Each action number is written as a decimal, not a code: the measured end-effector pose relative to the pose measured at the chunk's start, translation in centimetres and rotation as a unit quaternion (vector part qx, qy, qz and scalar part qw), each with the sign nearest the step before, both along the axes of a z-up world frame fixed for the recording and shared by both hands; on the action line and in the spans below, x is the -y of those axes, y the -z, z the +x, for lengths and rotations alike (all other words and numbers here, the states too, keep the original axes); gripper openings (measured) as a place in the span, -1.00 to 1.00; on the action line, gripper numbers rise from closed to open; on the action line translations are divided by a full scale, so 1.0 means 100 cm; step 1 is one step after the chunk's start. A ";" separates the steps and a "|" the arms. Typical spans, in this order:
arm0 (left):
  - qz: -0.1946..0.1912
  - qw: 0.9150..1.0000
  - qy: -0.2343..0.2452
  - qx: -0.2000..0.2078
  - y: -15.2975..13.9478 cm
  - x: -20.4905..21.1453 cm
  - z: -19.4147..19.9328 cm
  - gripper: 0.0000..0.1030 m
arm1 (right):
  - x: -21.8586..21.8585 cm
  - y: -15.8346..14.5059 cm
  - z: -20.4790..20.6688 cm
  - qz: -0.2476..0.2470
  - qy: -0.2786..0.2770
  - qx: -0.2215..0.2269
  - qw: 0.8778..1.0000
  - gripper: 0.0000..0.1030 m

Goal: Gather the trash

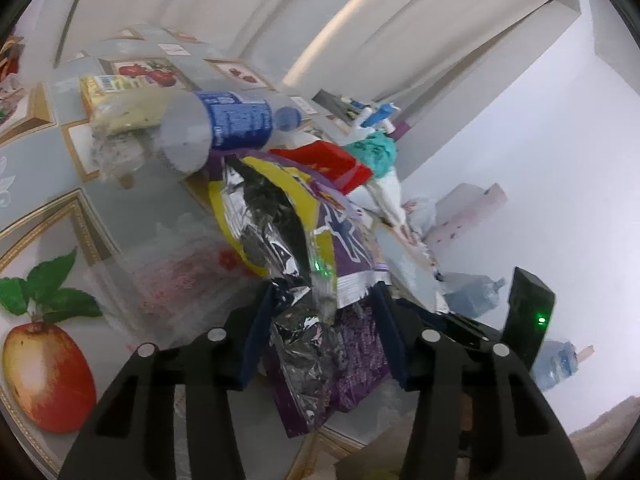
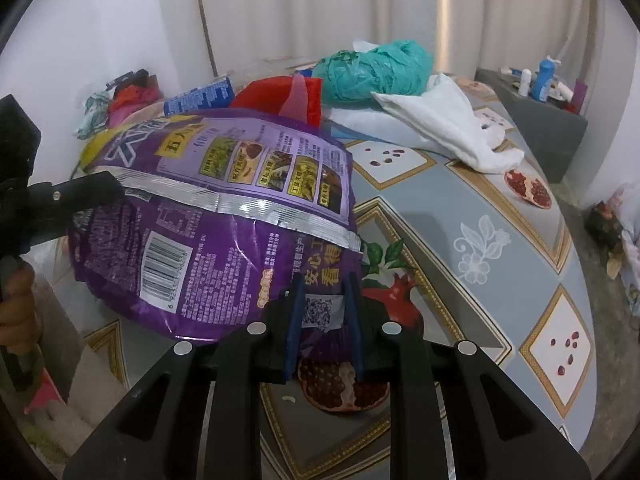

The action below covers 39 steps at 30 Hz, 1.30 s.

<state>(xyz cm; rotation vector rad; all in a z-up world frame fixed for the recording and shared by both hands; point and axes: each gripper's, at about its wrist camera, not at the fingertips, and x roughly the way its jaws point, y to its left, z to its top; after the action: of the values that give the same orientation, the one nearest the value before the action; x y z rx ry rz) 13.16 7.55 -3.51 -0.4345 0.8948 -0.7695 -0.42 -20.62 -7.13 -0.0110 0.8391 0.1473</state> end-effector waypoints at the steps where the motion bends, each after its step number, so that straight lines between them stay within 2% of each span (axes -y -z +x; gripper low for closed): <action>1: -0.007 1.000 0.004 -0.001 0.000 0.000 0.000 -0.11 | 0.000 0.000 0.000 0.001 0.001 0.001 1.000 -0.62; 4: -0.024 1.000 0.009 -0.006 -0.001 0.003 -0.001 -0.23 | 0.001 0.001 0.000 0.001 0.000 0.004 1.000 -0.62; 7: -0.016 1.000 0.009 -0.001 -0.003 0.007 -0.003 -0.37 | 0.003 0.002 -0.001 0.005 -0.002 0.007 1.000 -0.62; 12: 0.004 1.000 0.004 0.008 -0.005 0.013 -0.004 -0.42 | 0.005 0.003 -0.003 0.010 -0.003 0.012 1.000 -0.62; 18: 0.008 1.000 0.013 0.019 -0.008 0.017 -0.008 -0.59 | 0.009 0.001 -0.007 0.016 -0.002 0.014 1.000 -0.65; 20: -0.002 1.000 0.024 0.020 -0.009 0.019 -0.010 -0.80 | 0.014 -0.003 -0.013 0.020 0.002 0.019 1.000 -0.67; 26: -0.050 0.998 0.038 0.026 -0.024 0.014 -0.016 -0.85 | 0.027 -0.024 -0.032 0.026 0.021 0.051 0.998 -0.67; 31: -0.073 0.995 0.038 0.054 -0.052 0.003 -0.024 -0.86 | 0.039 -0.049 -0.039 0.030 0.044 0.086 0.995 -0.67; 35: -0.078 0.992 0.028 0.094 -0.081 -0.005 -0.026 -0.86 | 0.046 -0.067 -0.035 0.027 0.050 0.118 0.991 -0.63; 38: -0.063 0.989 0.016 0.131 -0.099 -0.007 -0.021 -0.86 | 0.053 -0.078 -0.022 0.025 0.049 0.134 0.989 -0.58; 39: -0.043 0.988 0.005 0.149 -0.106 -0.004 -0.017 -0.86 | 0.055 -0.080 -0.017 0.027 0.049 0.137 0.989 -0.55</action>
<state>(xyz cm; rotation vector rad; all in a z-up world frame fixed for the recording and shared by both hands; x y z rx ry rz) 11.46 7.95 7.07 -0.3794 0.5870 -0.8600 -2.15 -26.08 0.91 0.0597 0.5596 0.0731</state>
